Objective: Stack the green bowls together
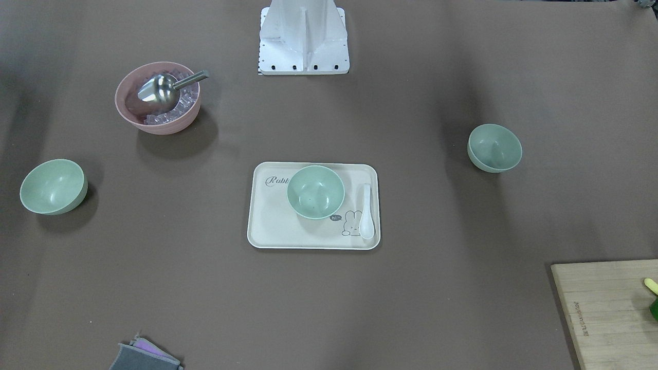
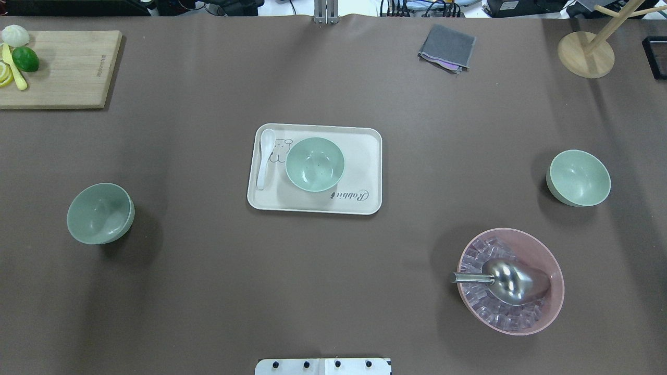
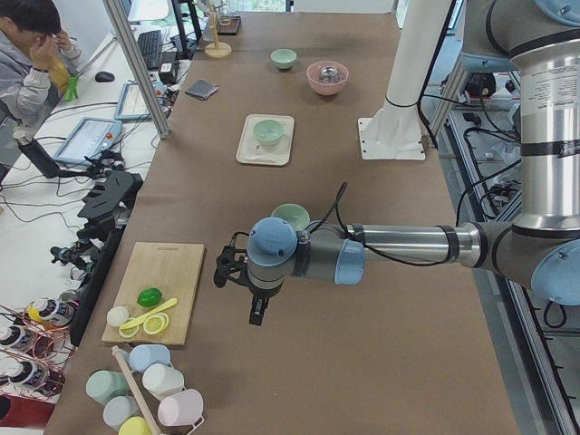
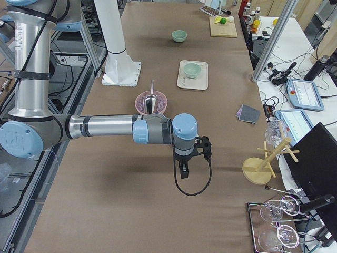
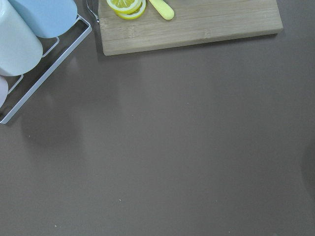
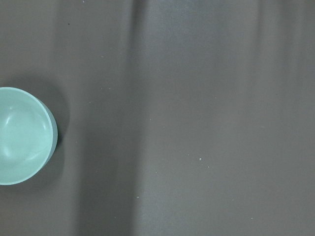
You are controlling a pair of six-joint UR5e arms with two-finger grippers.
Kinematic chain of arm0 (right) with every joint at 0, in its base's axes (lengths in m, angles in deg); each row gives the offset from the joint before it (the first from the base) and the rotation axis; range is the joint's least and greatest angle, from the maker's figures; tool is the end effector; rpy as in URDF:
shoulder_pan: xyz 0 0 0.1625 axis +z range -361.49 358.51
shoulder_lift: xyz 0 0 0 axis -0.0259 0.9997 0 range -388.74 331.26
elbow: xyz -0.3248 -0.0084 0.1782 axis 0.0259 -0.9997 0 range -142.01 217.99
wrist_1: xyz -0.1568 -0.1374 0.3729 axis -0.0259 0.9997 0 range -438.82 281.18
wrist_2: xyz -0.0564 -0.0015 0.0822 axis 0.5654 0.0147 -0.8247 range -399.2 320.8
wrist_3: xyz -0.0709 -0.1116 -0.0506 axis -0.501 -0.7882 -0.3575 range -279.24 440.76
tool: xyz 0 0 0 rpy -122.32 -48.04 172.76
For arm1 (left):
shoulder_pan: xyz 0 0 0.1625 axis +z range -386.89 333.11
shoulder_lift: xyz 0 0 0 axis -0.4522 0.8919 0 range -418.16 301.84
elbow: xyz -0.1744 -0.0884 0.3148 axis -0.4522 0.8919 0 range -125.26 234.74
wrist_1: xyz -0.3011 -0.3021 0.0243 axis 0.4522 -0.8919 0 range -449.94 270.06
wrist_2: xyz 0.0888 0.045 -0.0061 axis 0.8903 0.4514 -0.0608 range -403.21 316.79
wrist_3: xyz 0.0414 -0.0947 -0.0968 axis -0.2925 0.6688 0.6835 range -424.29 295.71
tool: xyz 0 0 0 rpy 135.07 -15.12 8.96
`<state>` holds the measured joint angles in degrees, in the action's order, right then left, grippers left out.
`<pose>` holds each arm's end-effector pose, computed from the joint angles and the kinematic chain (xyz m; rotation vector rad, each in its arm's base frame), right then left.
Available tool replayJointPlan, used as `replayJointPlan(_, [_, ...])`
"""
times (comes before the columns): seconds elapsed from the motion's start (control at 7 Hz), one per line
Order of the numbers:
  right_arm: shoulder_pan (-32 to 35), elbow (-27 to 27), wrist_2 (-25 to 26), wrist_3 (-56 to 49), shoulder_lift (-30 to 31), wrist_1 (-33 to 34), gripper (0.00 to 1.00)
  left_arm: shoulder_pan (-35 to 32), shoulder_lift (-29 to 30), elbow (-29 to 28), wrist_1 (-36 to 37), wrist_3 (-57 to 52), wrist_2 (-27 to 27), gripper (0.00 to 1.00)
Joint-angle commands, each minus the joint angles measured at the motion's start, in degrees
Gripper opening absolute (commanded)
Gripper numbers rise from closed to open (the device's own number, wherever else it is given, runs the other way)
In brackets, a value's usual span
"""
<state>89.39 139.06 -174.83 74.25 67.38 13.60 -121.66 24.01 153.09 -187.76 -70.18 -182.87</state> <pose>0.0392 -0.4683 0.5904 0.0930 -0.7924 -0.1105 -0.0642 -0.4636 0.6021 0.2163 0.8486 0.0814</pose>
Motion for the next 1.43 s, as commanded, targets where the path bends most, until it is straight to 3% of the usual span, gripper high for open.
replayJointPlan(0.0, [0.0, 0.3, 0.1, 0.3, 0.0, 0.0, 1.0, -0.1, -0.2, -0.1, -0.1, 0.0, 0.1, 0.98])
replayJointPlan(1.29, [0.0, 1.1, 0.1, 0.4, 0.6, 0.0, 1.0, -1.9, -0.8, 0.8, -0.4, 0.1, 0.0, 0.98])
